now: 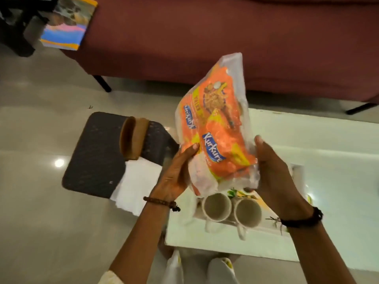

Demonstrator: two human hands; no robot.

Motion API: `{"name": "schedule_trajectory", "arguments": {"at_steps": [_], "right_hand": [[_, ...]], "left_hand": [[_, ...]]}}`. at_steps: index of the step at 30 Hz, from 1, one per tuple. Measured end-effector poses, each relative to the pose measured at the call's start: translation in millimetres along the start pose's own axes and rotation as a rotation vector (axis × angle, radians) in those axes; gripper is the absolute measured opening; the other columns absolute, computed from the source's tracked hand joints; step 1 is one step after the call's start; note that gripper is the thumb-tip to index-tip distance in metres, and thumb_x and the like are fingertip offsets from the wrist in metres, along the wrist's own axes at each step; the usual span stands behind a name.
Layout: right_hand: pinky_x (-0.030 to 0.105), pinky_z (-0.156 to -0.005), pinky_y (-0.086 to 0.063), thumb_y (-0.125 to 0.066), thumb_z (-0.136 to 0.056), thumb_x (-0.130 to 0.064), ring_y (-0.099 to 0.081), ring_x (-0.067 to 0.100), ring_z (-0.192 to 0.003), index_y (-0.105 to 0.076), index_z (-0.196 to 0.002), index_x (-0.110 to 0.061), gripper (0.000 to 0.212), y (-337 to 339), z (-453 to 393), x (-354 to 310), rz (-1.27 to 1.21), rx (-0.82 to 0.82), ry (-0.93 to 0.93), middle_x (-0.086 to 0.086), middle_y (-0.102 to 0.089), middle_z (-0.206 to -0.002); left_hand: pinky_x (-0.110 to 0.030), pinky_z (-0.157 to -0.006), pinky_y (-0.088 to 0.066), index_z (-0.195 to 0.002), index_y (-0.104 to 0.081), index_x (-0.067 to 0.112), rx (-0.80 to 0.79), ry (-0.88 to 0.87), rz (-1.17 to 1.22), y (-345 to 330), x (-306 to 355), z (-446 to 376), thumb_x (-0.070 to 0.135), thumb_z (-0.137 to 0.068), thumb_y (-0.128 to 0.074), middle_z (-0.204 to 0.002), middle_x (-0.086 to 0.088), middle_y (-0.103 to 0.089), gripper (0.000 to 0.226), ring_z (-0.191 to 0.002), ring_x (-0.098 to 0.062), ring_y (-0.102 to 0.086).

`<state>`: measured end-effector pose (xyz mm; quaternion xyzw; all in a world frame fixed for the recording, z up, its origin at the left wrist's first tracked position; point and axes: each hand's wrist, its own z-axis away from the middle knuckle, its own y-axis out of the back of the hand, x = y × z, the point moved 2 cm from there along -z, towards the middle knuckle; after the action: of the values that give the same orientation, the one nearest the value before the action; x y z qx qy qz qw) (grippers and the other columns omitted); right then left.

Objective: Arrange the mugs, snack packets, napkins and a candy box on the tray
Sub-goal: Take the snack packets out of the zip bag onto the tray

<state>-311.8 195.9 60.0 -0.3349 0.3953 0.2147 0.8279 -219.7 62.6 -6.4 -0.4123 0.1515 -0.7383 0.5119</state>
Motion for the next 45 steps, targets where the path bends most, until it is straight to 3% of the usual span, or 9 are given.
{"name": "schedule_trajectory", "arguments": {"at_steps": [2,5,14,19,28,32,37,40,45], "right_hand": [[0.048,-0.102,-0.045,-0.040,-0.080,-0.057,-0.057,0.033,-0.114,-0.048,-0.116,0.010,0.076,32,0,0,-0.027,0.096,-0.130,0.026,-0.057,-0.120],[0.052,-0.108,-0.035,-0.045,-0.088,-0.040,-0.049,0.035,-0.124,-0.052,-0.121,0.001,0.053,80,1,4,-0.060,0.171,-0.191,0.023,-0.052,-0.132],[0.018,-0.058,-0.056,-0.066,-0.069,-0.021,-0.070,0.011,-0.065,-0.075,-0.082,-0.012,0.019,170,30,-8,-0.219,0.226,-0.220,0.004,-0.074,-0.079],[0.008,-0.053,-0.042,-0.078,-0.069,-0.019,-0.056,0.009,-0.066,-0.054,-0.105,-0.010,0.044,209,33,-26,0.603,0.719,0.051,-0.003,-0.058,-0.078],[0.024,-0.049,-0.034,-0.053,-0.091,-0.028,-0.056,0.027,-0.061,-0.047,-0.101,-0.015,0.017,202,29,-33,1.311,0.788,0.272,0.006,-0.071,-0.076],[0.029,-0.056,-0.037,-0.053,-0.090,-0.023,-0.058,0.031,-0.081,-0.053,-0.093,-0.013,0.010,198,26,-38,1.434,0.793,0.312,0.008,-0.064,-0.089],[0.007,-0.064,-0.048,-0.067,-0.080,-0.010,-0.067,0.016,-0.075,-0.062,-0.078,-0.010,0.005,199,19,-52,0.760,0.522,0.296,0.010,-0.067,-0.094],[0.020,-0.066,-0.058,-0.055,-0.087,-0.012,-0.072,0.020,-0.077,-0.067,-0.075,-0.014,0.017,196,16,-54,0.123,0.165,0.017,0.008,-0.075,-0.082],[0.020,-0.051,-0.057,-0.027,-0.098,-0.015,-0.070,0.012,-0.055,-0.053,-0.114,-0.002,0.033,194,4,-48,0.202,0.000,-0.294,0.013,-0.063,-0.098]], "left_hand": [[-0.033,-0.062,-0.060,-0.108,-0.060,0.017,0.007,0.011,0.026,-14,-25,-13,0.038,-0.021,-0.094,-0.085,-0.003,-0.077,0.096,-0.075,-0.018,-0.073],[-0.034,-0.062,-0.060,-0.104,-0.062,0.018,-0.002,0.025,0.005,-35,-55,-27,0.036,-0.025,-0.094,-0.084,-0.003,-0.077,0.088,-0.075,-0.019,-0.074],[-0.031,-0.061,-0.060,-0.099,-0.063,0.022,0.034,-0.007,-0.195,-51,-85,-59,0.039,-0.021,-0.094,-0.082,0.002,-0.077,0.086,-0.074,-0.016,-0.074],[-0.033,-0.066,-0.061,-0.099,-0.063,0.021,0.080,-0.011,-0.254,-37,-89,-68,0.036,-0.020,-0.094,-0.084,0.002,-0.077,0.086,-0.077,-0.016,-0.074],[-0.035,-0.068,-0.061,-0.101,-0.062,0.020,0.094,-0.071,-0.252,-28,-101,-78,0.033,-0.022,-0.094,-0.086,0.001,-0.077,0.086,-0.080,-0.017,-0.073],[-0.033,-0.066,-0.060,-0.108,-0.058,0.018,0.147,-0.084,-0.292,-22,-105,-87,0.016,-0.062,-0.080,-0.098,-0.004,-0.072,0.051,-0.089,-0.024,-0.069],[-0.034,-0.071,-0.058,-0.122,-0.053,0.017,0.209,-0.088,-0.337,-14,-107,-93,0.001,-0.083,-0.059,-0.104,-0.004,-0.069,0.042,-0.091,-0.020,-0.068],[-0.032,-0.069,-0.060,-0.113,-0.058,0.019,0.150,-0.050,-0.299,-13,-107,-92,0.004,-0.082,-0.059,-0.092,0.001,-0.075,0.034,-0.085,-0.019,-0.071],[-0.030,-0.060,-0.059,-0.114,-0.058,0.018,0.053,0.082,-0.280,-16,-105,-81,0.016,-0.050,-0.085,-0.084,0.002,-0.077,0.070,-0.076,-0.017,-0.074]]}}
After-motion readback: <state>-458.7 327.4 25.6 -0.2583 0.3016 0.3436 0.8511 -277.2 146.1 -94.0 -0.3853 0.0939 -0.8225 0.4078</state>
